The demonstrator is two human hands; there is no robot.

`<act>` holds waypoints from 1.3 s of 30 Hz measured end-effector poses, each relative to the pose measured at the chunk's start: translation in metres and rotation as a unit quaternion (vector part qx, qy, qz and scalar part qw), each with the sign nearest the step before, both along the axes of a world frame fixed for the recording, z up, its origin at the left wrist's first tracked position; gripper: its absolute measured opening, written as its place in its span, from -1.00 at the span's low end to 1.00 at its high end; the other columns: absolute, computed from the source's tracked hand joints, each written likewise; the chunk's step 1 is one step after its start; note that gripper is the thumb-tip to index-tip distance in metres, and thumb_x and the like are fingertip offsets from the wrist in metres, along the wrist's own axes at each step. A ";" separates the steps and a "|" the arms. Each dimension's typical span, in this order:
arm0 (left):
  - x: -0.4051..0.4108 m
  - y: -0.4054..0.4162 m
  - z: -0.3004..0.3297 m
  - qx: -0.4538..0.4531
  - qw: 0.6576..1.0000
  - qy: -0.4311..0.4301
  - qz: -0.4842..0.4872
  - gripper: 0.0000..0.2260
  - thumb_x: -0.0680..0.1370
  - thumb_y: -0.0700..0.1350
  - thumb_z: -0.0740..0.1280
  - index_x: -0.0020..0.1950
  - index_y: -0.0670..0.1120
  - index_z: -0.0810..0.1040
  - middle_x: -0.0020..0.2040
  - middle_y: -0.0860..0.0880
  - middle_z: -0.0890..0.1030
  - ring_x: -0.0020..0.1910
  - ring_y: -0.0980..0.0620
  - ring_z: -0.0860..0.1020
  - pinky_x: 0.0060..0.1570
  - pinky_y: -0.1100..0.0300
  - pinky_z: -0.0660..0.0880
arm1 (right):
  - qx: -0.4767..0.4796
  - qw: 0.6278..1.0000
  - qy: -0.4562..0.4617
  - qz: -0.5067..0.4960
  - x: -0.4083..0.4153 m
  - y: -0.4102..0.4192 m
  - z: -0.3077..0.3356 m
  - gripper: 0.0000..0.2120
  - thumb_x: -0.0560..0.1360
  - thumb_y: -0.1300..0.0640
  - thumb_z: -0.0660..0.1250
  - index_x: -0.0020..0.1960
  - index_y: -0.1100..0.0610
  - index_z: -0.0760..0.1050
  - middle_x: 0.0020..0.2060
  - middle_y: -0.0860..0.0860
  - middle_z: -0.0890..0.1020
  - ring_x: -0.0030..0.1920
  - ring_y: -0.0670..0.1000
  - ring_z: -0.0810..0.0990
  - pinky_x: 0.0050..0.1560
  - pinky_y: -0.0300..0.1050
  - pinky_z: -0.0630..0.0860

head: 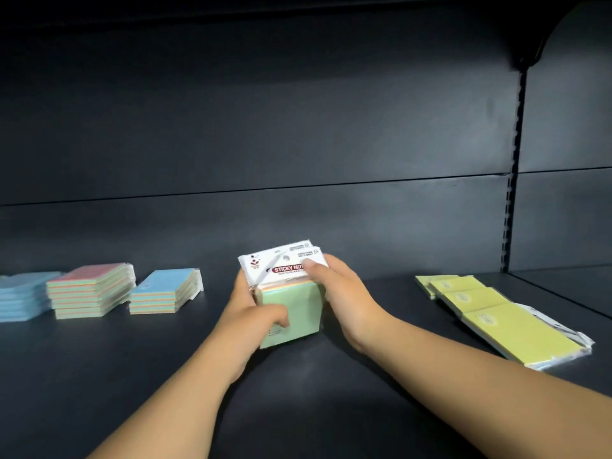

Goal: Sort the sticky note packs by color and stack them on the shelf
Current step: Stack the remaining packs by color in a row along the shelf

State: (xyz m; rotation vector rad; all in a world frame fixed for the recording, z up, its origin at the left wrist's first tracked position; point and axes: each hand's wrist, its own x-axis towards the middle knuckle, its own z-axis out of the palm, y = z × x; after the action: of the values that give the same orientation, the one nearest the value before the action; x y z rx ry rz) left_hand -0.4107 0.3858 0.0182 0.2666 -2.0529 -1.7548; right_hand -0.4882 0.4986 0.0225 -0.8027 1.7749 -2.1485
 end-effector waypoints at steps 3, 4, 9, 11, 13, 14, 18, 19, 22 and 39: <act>0.000 0.000 -0.001 0.043 0.998 -0.030 -0.045 -0.45 0.13 -0.34 0.28 0.00 0.14 0.38 -0.08 -0.01 0.61 -0.08 0.01 0.56 -0.09 0.12 0.47 | 0.096 0.995 0.013 -0.022 0.003 0.000 0.000 -0.81 0.57 0.01 0.21 0.05 0.09 0.50 0.07 0.09 0.63 0.05 0.05 0.59 0.12 -0.09 0.45; -0.001 0.000 -0.002 0.043 0.997 -0.040 -0.055 -0.45 0.20 -0.39 0.31 0.02 0.13 0.37 -0.07 -0.02 0.61 -0.06 0.01 0.56 -0.08 0.12 0.47 | 0.141 0.988 0.039 -0.047 0.003 0.002 0.002 -0.75 0.57 -0.02 0.19 0.11 0.09 0.50 0.09 0.06 0.62 0.09 0.05 0.58 0.12 -0.11 0.44; -0.005 -0.003 -0.004 0.021 0.997 -0.051 -0.058 -0.46 0.40 -0.48 0.24 0.14 0.12 0.34 -0.01 -0.02 0.61 -0.02 0.04 0.56 -0.09 0.17 0.47 | 0.323 0.875 0.301 -0.199 0.000 0.015 0.020 -0.72 0.58 -0.01 0.14 0.18 0.03 0.53 0.04 0.03 0.51 0.11 0.02 0.49 -0.01 -0.21 0.33; -0.007 -0.004 -0.006 0.025 0.997 -0.047 -0.059 -0.45 0.39 -0.49 0.23 0.18 0.09 0.33 -0.01 -0.02 0.60 -0.02 0.04 0.56 -0.09 0.16 0.47 | 0.271 0.882 0.328 -0.203 0.001 0.018 0.025 -0.82 0.55 0.09 0.22 0.02 0.09 0.59 -0.10 -0.02 0.46 -0.01 -0.04 0.47 -0.13 -0.28 0.26; -0.006 -0.004 -0.007 0.023 0.997 -0.043 -0.066 -0.43 0.39 -0.50 0.23 0.23 0.05 0.31 -0.01 -0.03 0.60 -0.02 0.04 0.55 -0.08 0.15 0.48 | 0.181 0.935 0.260 -0.158 0.005 0.019 0.031 -0.86 0.51 0.13 0.31 -0.22 0.09 0.54 -0.24 -0.05 0.46 -0.18 -0.07 0.46 -0.19 -0.30 0.31; -0.005 -0.004 -0.006 0.021 0.996 -0.039 -0.073 -0.42 0.40 -0.51 0.24 0.25 0.04 0.30 0.00 -0.03 0.60 -0.02 0.05 0.56 -0.07 0.16 0.48 | 0.143 0.961 0.207 -0.114 0.007 0.020 0.035 -0.83 0.48 0.11 0.35 -0.27 0.09 0.49 -0.29 -0.04 0.48 -0.24 -0.06 0.44 -0.20 -0.27 0.34; -0.004 -0.004 -0.006 0.015 0.993 -0.038 -0.107 -0.37 0.42 -0.52 0.27 0.30 0.05 0.26 0.03 0.03 0.60 -0.01 0.11 0.56 -0.07 0.22 0.48 | 0.304 0.935 0.182 0.017 0.002 0.030 0.063 -0.69 0.35 -0.14 0.43 -0.16 0.09 0.53 -0.32 0.04 0.47 -0.29 -0.01 0.39 -0.19 -0.16 0.32; -0.004 -0.004 -0.005 0.012 0.993 -0.039 -0.112 -0.37 0.42 -0.51 0.27 0.33 0.03 0.25 0.04 0.03 0.60 0.00 0.11 0.56 -0.05 0.22 0.49 | 0.367 0.906 0.208 0.044 0.000 0.030 0.072 -0.66 0.34 -0.18 0.42 -0.13 0.08 0.51 -0.35 0.04 0.43 -0.32 -0.01 0.34 -0.23 -0.16 0.29; -0.005 -0.005 -0.006 0.013 0.993 -0.038 -0.115 -0.35 0.42 -0.52 0.27 0.38 -0.02 0.24 0.10 -0.02 0.59 0.06 0.06 0.55 0.05 0.19 0.48 | 0.461 0.833 0.299 0.063 0.000 0.019 0.092 -0.76 0.43 -0.09 0.39 -0.20 0.09 0.50 -0.45 -0.01 0.30 -0.38 -0.01 0.23 -0.36 -0.16 0.18; -0.009 -0.011 -0.008 0.042 0.998 0.028 -0.037 -0.51 0.41 -0.40 0.39 0.13 0.06 0.32 0.01 0.04 0.59 -0.02 0.10 0.56 -0.09 0.23 0.48 | 0.034 0.991 0.104 -0.078 -0.029 0.003 0.039 -0.79 0.52 0.00 0.29 -0.25 0.04 0.43 -0.29 -0.07 0.49 -0.24 -0.07 0.49 -0.15 -0.22 0.44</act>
State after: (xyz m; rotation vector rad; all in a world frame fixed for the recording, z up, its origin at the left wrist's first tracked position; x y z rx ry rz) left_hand -0.4195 0.3753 0.0099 0.1655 -1.9755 -1.8754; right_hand -0.5173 0.5019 0.0614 -0.9305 2.0656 -2.1540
